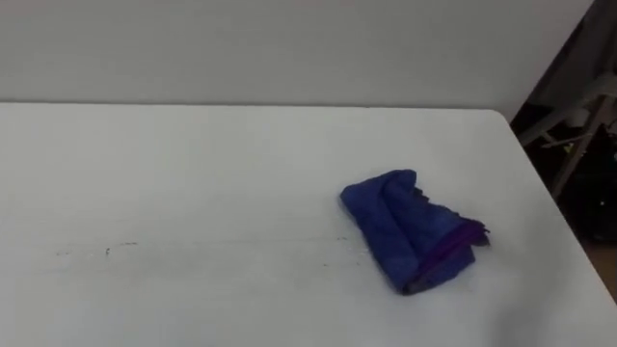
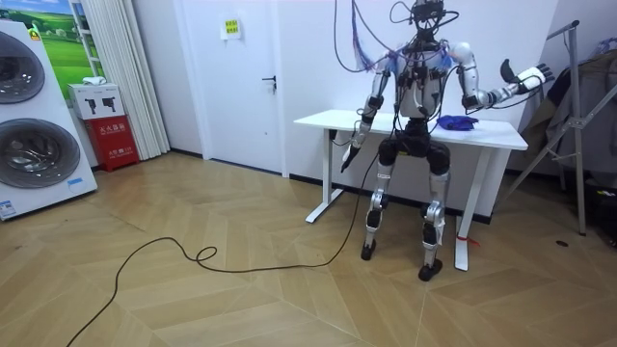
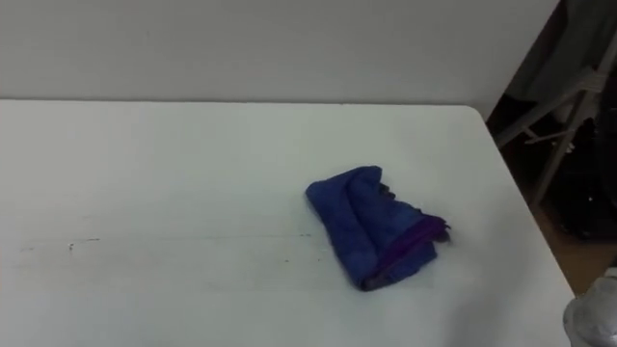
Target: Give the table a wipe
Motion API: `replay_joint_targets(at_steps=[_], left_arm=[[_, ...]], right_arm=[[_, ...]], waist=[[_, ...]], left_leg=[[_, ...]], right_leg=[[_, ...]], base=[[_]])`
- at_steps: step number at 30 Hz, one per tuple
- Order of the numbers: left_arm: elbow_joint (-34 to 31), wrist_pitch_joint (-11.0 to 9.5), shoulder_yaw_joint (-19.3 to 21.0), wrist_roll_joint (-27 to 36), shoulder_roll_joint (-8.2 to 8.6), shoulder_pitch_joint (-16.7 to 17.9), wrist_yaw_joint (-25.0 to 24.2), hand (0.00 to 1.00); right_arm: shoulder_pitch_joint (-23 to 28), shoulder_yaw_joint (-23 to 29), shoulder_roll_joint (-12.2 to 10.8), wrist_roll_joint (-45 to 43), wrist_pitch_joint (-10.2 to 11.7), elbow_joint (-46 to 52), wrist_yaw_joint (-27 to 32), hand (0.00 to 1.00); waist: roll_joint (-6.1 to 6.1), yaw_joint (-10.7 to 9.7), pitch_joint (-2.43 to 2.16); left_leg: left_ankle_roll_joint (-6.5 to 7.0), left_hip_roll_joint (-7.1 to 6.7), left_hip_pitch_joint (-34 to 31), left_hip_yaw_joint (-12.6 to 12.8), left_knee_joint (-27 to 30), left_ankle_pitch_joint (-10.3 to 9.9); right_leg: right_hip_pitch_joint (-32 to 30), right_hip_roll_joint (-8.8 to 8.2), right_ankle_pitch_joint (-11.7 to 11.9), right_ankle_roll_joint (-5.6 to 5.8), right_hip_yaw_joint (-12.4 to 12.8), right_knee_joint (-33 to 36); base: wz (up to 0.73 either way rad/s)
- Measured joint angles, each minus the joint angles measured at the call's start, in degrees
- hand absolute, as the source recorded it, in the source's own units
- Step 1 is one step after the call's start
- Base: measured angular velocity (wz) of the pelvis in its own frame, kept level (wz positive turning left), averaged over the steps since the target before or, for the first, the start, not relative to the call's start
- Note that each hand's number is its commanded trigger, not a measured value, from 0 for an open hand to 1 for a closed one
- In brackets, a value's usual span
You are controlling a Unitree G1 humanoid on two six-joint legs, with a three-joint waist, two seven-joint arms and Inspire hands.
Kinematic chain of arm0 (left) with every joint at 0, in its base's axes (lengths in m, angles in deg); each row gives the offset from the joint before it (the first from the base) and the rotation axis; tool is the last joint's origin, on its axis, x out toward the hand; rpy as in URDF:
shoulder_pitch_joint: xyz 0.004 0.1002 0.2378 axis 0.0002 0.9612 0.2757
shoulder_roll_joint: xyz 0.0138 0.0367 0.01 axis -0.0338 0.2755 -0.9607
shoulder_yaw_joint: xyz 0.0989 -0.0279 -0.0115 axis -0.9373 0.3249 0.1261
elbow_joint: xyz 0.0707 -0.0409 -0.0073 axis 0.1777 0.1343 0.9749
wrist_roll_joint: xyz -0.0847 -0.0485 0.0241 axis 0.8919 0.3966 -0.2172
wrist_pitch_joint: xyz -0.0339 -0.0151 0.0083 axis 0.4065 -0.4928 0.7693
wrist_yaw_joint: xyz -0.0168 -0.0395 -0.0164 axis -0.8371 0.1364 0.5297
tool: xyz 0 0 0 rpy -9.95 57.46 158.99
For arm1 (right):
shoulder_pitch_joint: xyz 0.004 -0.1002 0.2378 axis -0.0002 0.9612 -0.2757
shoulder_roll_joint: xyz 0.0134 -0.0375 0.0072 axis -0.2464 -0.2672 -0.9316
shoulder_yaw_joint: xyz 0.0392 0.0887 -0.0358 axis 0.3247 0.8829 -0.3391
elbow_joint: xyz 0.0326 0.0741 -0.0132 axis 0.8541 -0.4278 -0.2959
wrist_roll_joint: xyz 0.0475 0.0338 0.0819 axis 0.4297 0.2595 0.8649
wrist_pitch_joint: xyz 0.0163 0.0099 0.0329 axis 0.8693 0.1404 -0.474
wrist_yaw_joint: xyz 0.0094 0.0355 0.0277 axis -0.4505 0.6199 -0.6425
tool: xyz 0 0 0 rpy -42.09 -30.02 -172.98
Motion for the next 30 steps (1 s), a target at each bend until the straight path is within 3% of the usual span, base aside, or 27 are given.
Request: replay_joint_targets(at_steps=[3,5,8,17,24,28,30], left_arm=[[-0.1,0.2,0.2,0.0,-0.03,0.0,0.1,0.00],[-0.5,0.3,0.3,0.3,-0.03,0.0,0.2,0.00],[-1.2,0.5,1.2,0.5,0.00,-0.2,0.5,0.00],[-1.5,0.5,2.3,1.4,0.20,0.0,0.9,0.00],[-0.7,0.5,2.0,2.0,0.55,-0.3,0.9,0.00],[2.0,0.4,2.1,0.7,0.68,-0.4,0.7,0.00],[3.1,0.6,2.1,-0.8,0.80,-0.2,0.7,0.00]], right_arm=[[0.8,2.4,0.0,7.2,-0.5,-6.9,3.3,0.00],[1.5,3.9,0.0,11.6,-1.1,-10.3,5.2,0.00],[2.1,6.0,-0.1,19.9,-1.1,-15.0,8.1,0.00],[3.6,9.0,-1.4,43.1,-0.7,-38.6,11.3,0.00],[4.2,9.4,-3.9,47.1,-0.3,-57.0,6.4,0.00],[4.4,7.6,-6.9,45.1,-2.1,-65.0,0.4,0.00],[4.9,5.2,-7.6,41.6,-3.1,-66.9,-2.3,0.00]], waist=[[0.06,-0.5,-0.03],[-0.14,-0.8,-0.34],[0.09,-2.2,-0.15],[0.52,-4.9,-0.33],[0.68,-6.1,-0.77],[1.21,-6.0,-1.44],[1.43,-5.7,-1.34]], left_leg=[[-0.26,-0.01,-0.4,0.0,0.0,-0.2],[-0.25,-0.01,-0.7,0.0,0.0,-0.2],[0.04,-0.01,-1.0,0.1,0.0,0.0],[-0.16,0.05,-1.0,1.3,0.1,-0.7],[0.00,0.08,-1.2,1.2,0.8,-0.8],[-0.34,0.18,-1.2,0.9,0.9,-1.0],[-0.36,0.18,-1.0,0.5,0.9,-1.0]], right_leg=[[-0.2,0.00,0.0,0.00,-0.1,-0.1],[-0.6,-0.01,0.0,0.01,-0.1,-0.1],[-1.0,-0.01,0.0,0.01,0.1,0.0],[-1.8,-0.07,-0.3,0.21,1.4,0.4],[-1.7,-0.08,-0.6,0.04,1.6,0.6],[-1.4,-0.04,-0.6,0.03,1.3,0.7],[-1.1,0.01,-0.6,0.03,1.2,0.7]], base=[[0.00],[0.00],[0.00],[-0.06],[0.00],[0.02],[0.06]])
